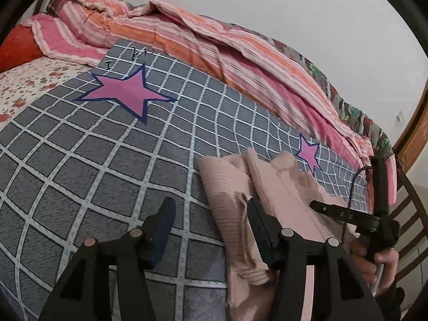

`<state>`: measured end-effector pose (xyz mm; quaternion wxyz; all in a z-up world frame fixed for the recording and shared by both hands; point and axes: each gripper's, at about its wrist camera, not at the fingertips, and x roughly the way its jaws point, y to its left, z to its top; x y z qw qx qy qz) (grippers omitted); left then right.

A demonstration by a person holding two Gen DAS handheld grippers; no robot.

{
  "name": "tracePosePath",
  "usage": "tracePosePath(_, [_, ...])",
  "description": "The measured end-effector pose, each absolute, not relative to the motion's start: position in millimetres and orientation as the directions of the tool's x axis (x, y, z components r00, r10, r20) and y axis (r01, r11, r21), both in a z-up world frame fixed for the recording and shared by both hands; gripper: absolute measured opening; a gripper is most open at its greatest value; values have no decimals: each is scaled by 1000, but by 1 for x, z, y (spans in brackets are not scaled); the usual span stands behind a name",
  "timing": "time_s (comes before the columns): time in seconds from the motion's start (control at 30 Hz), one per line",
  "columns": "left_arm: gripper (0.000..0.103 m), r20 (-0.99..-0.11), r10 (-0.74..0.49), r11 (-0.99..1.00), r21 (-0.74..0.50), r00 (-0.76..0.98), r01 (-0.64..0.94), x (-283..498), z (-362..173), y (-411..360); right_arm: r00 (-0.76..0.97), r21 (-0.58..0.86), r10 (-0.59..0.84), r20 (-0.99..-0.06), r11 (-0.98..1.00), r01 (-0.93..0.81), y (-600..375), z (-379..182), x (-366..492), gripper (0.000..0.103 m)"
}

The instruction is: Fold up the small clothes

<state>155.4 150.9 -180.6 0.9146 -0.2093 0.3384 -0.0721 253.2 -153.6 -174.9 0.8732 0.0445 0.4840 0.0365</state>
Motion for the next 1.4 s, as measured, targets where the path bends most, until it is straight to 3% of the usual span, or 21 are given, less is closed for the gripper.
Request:
tracePosePath(0.4, [55,-549,-323,907,-413,771,86,129,-175,140,625,16,64,-778,996,-83,-133,-155,156,29])
tracePosePath(0.9, [56,-552,-456,844,-516,698,143,69,-200,134,692,-65,47,-720,989,-135,-130,-170,41,29])
tracePosePath(1.2, [56,-529,-532,767,-632,661,112,57,-217,115,686,101,157,-710,988,-121,-178,-157,6,29])
tracePosePath(1.4, [54,-490,-506,711,-703,710,22,86,-219,115,705,174,171,-689,982,-68,-220,-145,-5,29])
